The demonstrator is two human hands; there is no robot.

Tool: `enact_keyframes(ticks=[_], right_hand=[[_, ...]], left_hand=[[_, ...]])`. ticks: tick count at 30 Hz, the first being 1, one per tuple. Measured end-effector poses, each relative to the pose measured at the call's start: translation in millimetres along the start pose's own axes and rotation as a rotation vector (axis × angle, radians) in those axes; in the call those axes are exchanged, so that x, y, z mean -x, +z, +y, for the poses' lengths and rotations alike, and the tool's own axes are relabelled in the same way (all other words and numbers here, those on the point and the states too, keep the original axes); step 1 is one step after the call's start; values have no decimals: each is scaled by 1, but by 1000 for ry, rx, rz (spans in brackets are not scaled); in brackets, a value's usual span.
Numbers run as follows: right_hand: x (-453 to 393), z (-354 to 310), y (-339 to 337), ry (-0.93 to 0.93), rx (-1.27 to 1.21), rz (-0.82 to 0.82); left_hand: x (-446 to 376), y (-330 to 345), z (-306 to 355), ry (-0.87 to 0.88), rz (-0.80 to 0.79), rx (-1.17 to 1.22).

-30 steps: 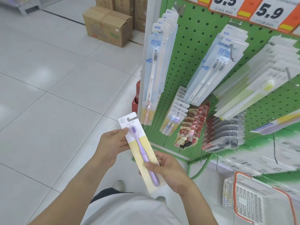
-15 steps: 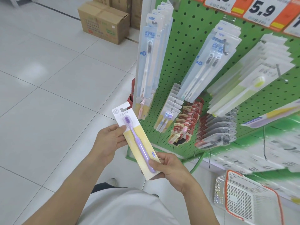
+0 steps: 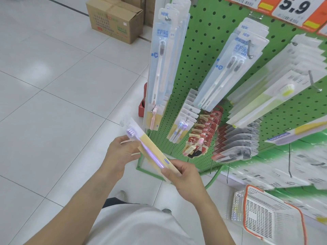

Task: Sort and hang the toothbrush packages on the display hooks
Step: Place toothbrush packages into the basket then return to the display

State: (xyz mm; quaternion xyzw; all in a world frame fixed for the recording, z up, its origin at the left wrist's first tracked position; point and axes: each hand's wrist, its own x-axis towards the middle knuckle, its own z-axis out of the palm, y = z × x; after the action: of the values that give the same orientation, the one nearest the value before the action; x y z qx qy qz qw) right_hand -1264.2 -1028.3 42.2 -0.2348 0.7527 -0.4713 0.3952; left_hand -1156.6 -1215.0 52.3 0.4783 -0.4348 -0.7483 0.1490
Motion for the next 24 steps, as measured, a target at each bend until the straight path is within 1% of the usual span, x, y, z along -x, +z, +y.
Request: enact_keyframes(ticks=[4,6,9,11,13,15,17,20,24], right_hand=[[4,-3,4,-181,267,113],[4,-3,7,-242,401,143],[5,-10,9,-285,453,147],[7,-14,7,-271,387,123],[8,-17,3,-216,272,51],[10,-19,1,-167,131,-15],[12,-20,2,-116,8,-46],[14,-19,3,-27,-24,-47],[13,-13,-2,-6,-130,-64]], left_hand=[[5,8,0,23,-86,114],[8,11,2,63,-86,116],[7,13,5,89,-69,142],[6,15,6,95,-82,187],[5,16,6,106,-83,205],[5,17,3,121,-85,196],[5,18,1,138,-118,166],[7,20,-1,142,-156,132],[8,24,0,146,-178,58]])
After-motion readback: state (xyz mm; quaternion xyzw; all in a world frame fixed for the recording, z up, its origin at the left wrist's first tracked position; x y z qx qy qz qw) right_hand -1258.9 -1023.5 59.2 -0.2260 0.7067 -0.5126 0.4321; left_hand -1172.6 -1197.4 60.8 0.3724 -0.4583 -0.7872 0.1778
